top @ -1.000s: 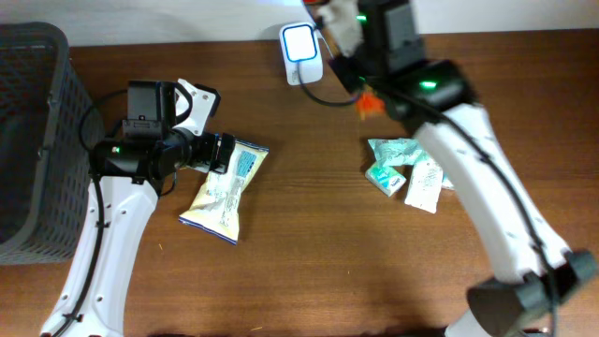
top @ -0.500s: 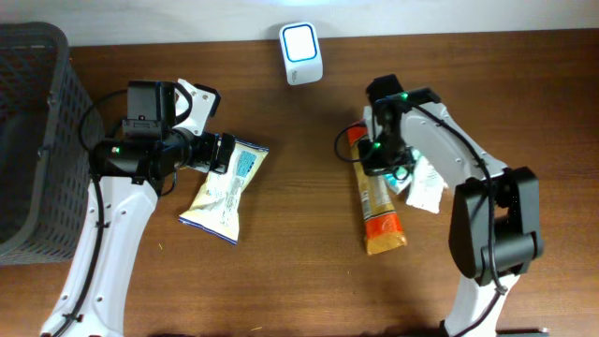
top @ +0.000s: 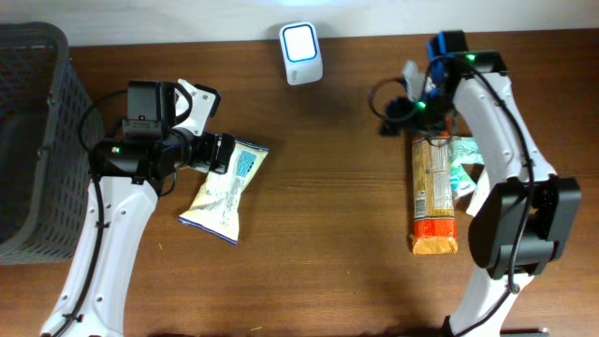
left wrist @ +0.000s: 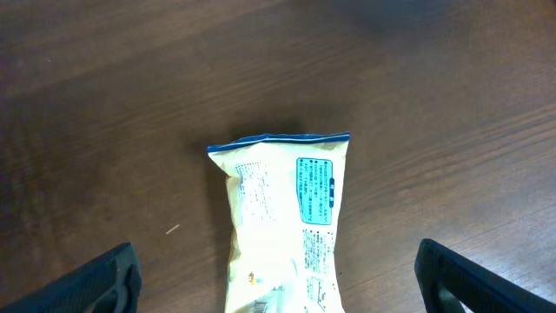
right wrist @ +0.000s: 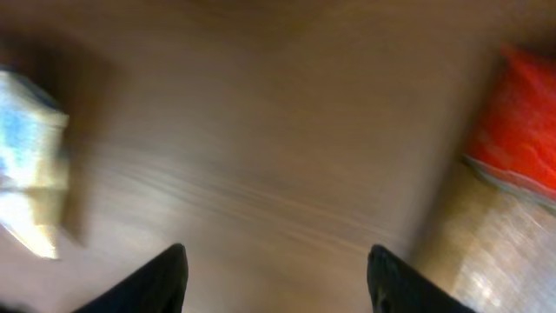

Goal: Scan the item barcode
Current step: 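Lower the spaghetti pack onto the right side of the table, then grasp the white snack bag with the right gripper and lift it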

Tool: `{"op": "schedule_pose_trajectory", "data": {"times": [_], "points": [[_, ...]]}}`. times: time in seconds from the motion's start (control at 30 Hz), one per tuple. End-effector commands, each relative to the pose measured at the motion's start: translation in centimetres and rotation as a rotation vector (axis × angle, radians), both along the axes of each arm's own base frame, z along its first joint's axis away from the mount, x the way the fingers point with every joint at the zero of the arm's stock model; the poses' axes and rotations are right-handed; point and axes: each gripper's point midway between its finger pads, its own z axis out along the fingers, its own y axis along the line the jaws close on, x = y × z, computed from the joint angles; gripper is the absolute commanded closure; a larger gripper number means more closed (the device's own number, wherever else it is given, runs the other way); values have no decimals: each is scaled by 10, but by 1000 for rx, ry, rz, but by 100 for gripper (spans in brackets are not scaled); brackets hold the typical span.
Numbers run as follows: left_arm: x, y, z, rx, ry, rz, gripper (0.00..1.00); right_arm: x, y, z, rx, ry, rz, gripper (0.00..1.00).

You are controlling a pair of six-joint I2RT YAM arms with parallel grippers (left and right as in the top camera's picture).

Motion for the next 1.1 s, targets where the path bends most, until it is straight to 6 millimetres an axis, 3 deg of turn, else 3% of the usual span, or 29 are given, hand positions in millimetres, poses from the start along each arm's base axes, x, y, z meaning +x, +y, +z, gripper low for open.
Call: {"op": "schedule_pose_trajectory", "data": {"times": [0.0, 0.07, 0.17, 0.3, 0.37, 0.43, 0.47, 0.53, 0.6, 0.67, 0.73, 0.8, 0.87, 0.9, 0.93, 1.07], "points": [[0, 1, 6, 7, -20, -10, 1, 6, 91, 16, 226, -24, 55, 32], [0, 1, 6, 7, -20, -10, 1, 7, 136, -1, 253, -7, 70, 23], [0, 1, 6, 7, -20, -10, 1, 14, 203, -23, 288, -118, 216, 19], [0, 1, 6, 7, -20, -10, 1, 27, 249, -34, 311, -317, 404, 15], [0, 1, 6, 7, -20, -10, 1, 32, 266, -48, 328, -358, 428, 29], [0, 1, 6, 7, -20, -10, 1, 33, 279, -67, 342, -362, 441, 34], [0, 1, 6, 7, -20, -10, 1, 29, 283, -76, 344, -343, 445, 37], [0, 1, 6, 7, -20, -10, 1, 12, 288, -90, 335, -272, 464, 70], [0, 1, 6, 7, -20, -10, 1, -11, 281, -104, 295, -164, 475, 93], [0, 1, 6, 7, -20, -10, 1, -26, 258, -112, 269, -33, 440, 96], [0, 1, 6, 7, -20, -10, 1, -51, 209, -104, 282, 158, 429, 96], [0, 1, 6, 7, -20, -10, 1, -53, 187, -103, 289, 222, 385, 86], [1, 1, 6, 7, -21, -10, 1, -45, 176, -102, 300, 219, 359, 64], [0, 1, 6, 7, -20, -10, 1, -41, 178, -98, 332, 201, 361, 57], [0, 1, 6, 7, -20, -10, 1, -31, 188, -92, 384, 145, 380, 42], [0, 1, 6, 7, -20, -10, 1, -13, 218, -87, 432, -10, 455, 17]]}}
